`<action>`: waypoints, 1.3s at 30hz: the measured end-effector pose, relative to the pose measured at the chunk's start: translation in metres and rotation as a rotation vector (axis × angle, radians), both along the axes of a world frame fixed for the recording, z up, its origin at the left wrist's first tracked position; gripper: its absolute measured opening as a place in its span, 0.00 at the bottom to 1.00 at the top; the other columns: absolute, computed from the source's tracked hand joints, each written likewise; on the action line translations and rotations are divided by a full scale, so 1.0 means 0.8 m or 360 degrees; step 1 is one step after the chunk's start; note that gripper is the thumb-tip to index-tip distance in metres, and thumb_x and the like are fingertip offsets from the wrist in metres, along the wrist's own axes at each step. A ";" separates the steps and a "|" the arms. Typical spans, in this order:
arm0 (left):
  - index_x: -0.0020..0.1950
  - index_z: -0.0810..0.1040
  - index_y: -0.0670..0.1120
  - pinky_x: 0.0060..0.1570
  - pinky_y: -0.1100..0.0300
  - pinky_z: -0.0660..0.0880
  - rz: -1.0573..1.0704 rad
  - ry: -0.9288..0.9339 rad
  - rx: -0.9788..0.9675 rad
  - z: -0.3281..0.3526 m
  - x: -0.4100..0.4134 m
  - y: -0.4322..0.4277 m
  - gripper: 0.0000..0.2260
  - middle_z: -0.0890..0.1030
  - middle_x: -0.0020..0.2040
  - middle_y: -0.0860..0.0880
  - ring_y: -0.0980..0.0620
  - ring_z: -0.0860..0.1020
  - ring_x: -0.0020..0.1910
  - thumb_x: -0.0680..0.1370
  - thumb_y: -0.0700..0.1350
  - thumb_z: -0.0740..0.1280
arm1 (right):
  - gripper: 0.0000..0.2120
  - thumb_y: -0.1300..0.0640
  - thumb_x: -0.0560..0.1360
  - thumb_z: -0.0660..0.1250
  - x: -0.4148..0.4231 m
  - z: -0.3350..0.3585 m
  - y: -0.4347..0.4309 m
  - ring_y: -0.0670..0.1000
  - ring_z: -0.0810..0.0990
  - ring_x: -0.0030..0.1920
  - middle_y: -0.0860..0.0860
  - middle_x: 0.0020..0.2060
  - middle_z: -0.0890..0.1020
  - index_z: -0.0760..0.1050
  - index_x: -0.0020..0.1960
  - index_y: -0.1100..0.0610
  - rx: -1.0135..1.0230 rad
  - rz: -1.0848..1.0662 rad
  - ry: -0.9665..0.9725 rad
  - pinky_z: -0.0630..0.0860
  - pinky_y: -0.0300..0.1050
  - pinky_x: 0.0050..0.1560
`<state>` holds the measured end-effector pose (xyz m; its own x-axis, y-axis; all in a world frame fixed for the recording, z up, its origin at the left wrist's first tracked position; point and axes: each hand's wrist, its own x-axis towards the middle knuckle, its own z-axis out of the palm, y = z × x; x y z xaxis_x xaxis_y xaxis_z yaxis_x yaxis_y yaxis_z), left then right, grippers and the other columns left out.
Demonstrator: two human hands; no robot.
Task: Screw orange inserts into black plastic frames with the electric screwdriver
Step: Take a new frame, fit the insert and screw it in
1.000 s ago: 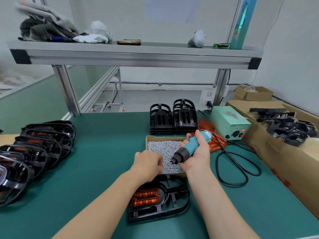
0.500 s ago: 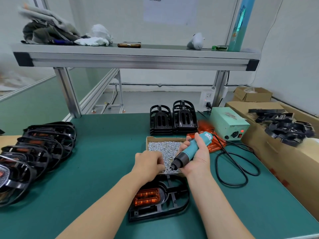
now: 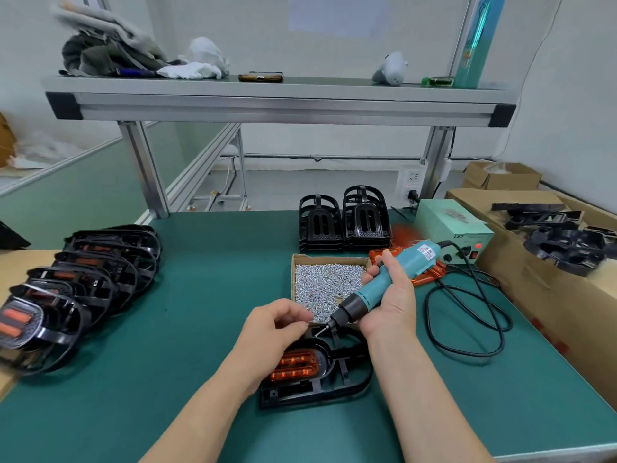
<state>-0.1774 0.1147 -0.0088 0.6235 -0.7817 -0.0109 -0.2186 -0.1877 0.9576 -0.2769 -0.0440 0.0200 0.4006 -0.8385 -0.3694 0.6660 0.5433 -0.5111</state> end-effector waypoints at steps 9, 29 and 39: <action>0.44 0.84 0.47 0.44 0.56 0.78 0.0099 0.0679 -0.0482 -0.015 -0.033 0.028 0.12 0.82 0.42 0.45 0.51 0.79 0.40 0.78 0.31 0.67 | 0.10 0.57 0.73 0.76 0.004 0.006 0.029 0.42 0.75 0.26 0.46 0.29 0.77 0.76 0.49 0.53 0.0033 -0.0164 0.0034 0.74 0.33 0.27; 0.43 0.84 0.42 0.49 0.52 0.77 0.0208 0.0963 -0.0690 -0.016 -0.047 0.038 0.10 0.80 0.42 0.41 0.44 0.77 0.43 0.76 0.30 0.67 | 0.19 0.56 0.72 0.77 0.005 0.005 0.041 0.42 0.76 0.28 0.48 0.37 0.78 0.77 0.61 0.55 -0.0038 -0.0250 0.0063 0.75 0.33 0.30; 0.43 0.83 0.42 0.40 0.60 0.80 0.0271 0.0867 -0.0693 -0.017 -0.056 0.039 0.09 0.82 0.40 0.43 0.49 0.81 0.39 0.74 0.29 0.69 | 0.26 0.56 0.73 0.77 0.005 0.004 0.043 0.43 0.76 0.29 0.49 0.38 0.78 0.75 0.69 0.57 -0.0061 -0.0269 0.0084 0.76 0.34 0.31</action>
